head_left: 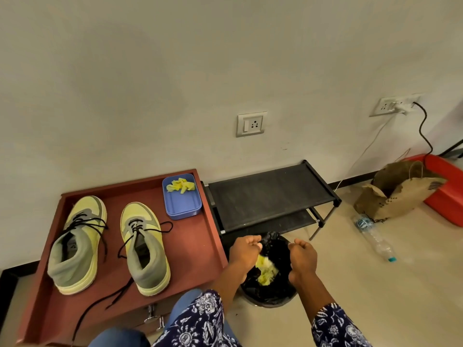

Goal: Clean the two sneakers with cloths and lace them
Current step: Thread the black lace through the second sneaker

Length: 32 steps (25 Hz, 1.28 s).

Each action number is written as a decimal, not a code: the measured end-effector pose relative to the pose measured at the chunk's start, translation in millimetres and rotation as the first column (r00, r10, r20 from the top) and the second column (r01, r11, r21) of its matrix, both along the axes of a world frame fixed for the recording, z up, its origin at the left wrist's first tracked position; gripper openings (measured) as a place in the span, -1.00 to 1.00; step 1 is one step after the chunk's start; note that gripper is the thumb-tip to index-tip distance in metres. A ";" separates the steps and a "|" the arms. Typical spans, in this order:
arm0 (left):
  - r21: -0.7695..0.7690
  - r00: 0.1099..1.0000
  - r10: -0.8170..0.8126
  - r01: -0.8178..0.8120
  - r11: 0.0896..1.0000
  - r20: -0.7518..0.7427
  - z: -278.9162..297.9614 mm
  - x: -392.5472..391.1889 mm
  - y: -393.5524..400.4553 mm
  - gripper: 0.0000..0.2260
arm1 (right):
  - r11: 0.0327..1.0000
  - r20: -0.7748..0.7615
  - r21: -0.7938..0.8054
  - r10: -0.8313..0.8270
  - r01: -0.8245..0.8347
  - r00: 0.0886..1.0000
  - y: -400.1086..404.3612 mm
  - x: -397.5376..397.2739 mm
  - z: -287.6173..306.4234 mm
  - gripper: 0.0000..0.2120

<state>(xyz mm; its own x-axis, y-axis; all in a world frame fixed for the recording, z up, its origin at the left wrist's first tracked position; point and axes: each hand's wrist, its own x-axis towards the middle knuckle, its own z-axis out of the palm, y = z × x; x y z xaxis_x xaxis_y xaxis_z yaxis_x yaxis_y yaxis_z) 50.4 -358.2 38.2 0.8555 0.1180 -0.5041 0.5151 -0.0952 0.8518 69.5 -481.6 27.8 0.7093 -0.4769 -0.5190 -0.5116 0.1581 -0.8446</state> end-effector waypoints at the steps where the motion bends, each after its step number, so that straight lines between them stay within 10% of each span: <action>1: 0.008 1.000 0.020 -0.020 1.000 -0.009 -2.2 -2.7 7.0 -0.73 | 1.000 -0.011 0.011 -0.002 0.002 1.000 3.2 -0.7 -4.4 -0.78; 12: 0.013 0.951 0.303 -0.305 0.952 0.061 -15.7 -28.5 98.6 -0.76 | 0.957 0.005 -0.010 0.290 -0.290 0.957 100.8 -7.1 -13.3 -0.87; 25: 0.202 0.796 0.528 -0.593 0.780 0.297 -26.2 -61.8 205.4 -0.80 | 0.690 0.020 -0.118 0.721 -0.714 0.693 237.0 -22.8 -14.2 -0.80; 32: 0.431 0.817 0.510 -0.575 0.695 0.268 -45.7 -68.8 250.9 -0.67 | 0.219 -0.122 -0.404 0.950 -0.888 0.289 274.1 -3.6 -23.8 -0.74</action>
